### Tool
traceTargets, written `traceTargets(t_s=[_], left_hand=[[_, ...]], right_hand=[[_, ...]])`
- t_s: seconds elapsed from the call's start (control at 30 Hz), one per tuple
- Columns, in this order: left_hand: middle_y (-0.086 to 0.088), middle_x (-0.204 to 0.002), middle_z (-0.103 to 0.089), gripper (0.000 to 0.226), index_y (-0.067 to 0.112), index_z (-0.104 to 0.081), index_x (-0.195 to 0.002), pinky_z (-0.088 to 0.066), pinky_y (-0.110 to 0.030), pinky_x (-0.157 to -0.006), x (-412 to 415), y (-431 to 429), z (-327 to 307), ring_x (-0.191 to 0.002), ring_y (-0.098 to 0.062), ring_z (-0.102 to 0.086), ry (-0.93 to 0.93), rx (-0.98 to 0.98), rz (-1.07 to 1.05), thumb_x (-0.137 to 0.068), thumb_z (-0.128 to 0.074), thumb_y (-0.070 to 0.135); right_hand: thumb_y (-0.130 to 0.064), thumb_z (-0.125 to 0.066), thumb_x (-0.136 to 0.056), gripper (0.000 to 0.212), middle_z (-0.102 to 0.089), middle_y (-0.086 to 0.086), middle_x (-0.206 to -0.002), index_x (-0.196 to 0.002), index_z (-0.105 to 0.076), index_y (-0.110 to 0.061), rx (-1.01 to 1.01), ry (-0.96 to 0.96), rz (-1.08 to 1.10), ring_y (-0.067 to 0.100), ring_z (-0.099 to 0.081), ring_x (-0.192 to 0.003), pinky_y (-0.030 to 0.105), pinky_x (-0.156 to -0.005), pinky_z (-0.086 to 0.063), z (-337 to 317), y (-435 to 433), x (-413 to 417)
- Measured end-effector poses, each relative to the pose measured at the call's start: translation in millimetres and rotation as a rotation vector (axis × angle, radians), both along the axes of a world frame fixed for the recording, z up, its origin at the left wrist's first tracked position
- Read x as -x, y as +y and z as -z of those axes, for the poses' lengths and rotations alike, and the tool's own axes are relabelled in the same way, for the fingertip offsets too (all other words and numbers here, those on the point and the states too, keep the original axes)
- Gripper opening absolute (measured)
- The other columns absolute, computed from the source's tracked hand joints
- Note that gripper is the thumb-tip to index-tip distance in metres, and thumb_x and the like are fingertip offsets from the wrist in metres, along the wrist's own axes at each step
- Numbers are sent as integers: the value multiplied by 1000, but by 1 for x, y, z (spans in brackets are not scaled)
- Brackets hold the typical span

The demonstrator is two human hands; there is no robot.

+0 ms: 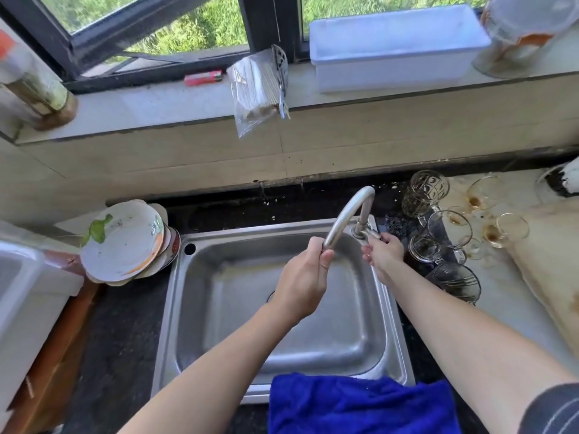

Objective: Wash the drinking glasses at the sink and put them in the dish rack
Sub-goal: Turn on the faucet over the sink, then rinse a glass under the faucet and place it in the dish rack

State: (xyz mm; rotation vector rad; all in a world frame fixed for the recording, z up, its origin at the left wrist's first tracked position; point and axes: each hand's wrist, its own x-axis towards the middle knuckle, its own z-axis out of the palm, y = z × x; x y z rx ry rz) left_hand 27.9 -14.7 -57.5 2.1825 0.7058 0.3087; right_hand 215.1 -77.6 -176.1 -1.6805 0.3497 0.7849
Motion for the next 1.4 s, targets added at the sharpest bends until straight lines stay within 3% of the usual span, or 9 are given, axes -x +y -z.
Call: traceTargets(t_s=[0.1,0.17,0.3,0.47,0.67,0.93,1.07,1.2,1.4], left_hand=[[-8,-70,-56,28,18,-35,-87,-42,-47,-57,1,-1,-5,-62,-30,-49,-3,-7,6,-98,-26,42],[-3,-69,-56,27,18,-40,-89,-43,-45,-59,3,1,-7,-63,-27,-50,-11,-16,15,-98,-30,42],[5,-84,-60,20,22,-49,-101,-46,-40,-68,16,6,2,-76,-21,-56,91,-69,74,-99,-41,40],[-3,-115,-60,28,17,-53,-118,-45,-37,-82,24,-2,28,-104,-27,-57,389,-217,223,-96,-44,34],[-6,-120,-60,28,14,-56,-118,-46,-36,-85,8,-43,29,-108,-27,-57,427,-230,332,-95,-47,29],[-7,-121,-59,27,14,-55,-117,-44,-36,-84,-5,-98,35,-108,-27,-56,491,-242,388,-96,-43,27],[-8,-121,-59,27,14,-55,-116,-45,-36,-87,-1,-124,43,-110,-28,-55,528,-225,351,-95,-43,26],[-7,-122,-60,29,14,-56,-119,-43,-34,-89,13,-143,42,-112,-26,-55,549,-181,275,-94,-45,25],[-7,-121,-58,33,16,-53,-123,-44,-35,-92,47,-138,29,-110,-25,-55,536,-94,89,-94,-49,29]], right_hand=[[-24,-56,-97,33,-57,11,-86,-126,-47,-12,84,-33,-76,16,-51,-60,29,-47,-44,-9,-1,0],[-37,-55,-95,30,-55,13,-83,-108,-54,-10,201,-130,-195,24,-53,-64,36,-51,-50,-21,-6,3],[-44,-57,-89,30,-63,9,-88,-80,-56,-16,319,-353,-411,31,-61,-88,50,-82,-55,-56,-27,11],[-31,-61,-89,10,-72,-2,-79,-82,-66,-28,313,-602,-503,21,-70,-78,43,-75,-58,-125,-78,17],[-39,-57,-91,21,-69,-9,-93,-102,-70,-26,638,-833,-529,13,-64,-82,30,-68,-54,-168,-174,11],[-51,-62,-86,28,-69,-7,-89,-97,-69,-26,792,-590,-748,16,-64,-77,37,-74,-56,-137,-242,12],[-34,-56,-94,20,-69,0,-69,-94,-70,-20,760,-604,-860,21,-68,-69,37,-72,-57,-134,-245,14],[-22,-49,-95,32,-69,6,-68,-69,-65,-14,769,-686,-969,23,-69,-71,40,-71,-57,-147,-244,17],[-18,-46,-89,30,-72,-2,-64,-72,-69,-11,551,-715,-1068,5,-67,-52,24,-57,-52,-189,-204,30]])
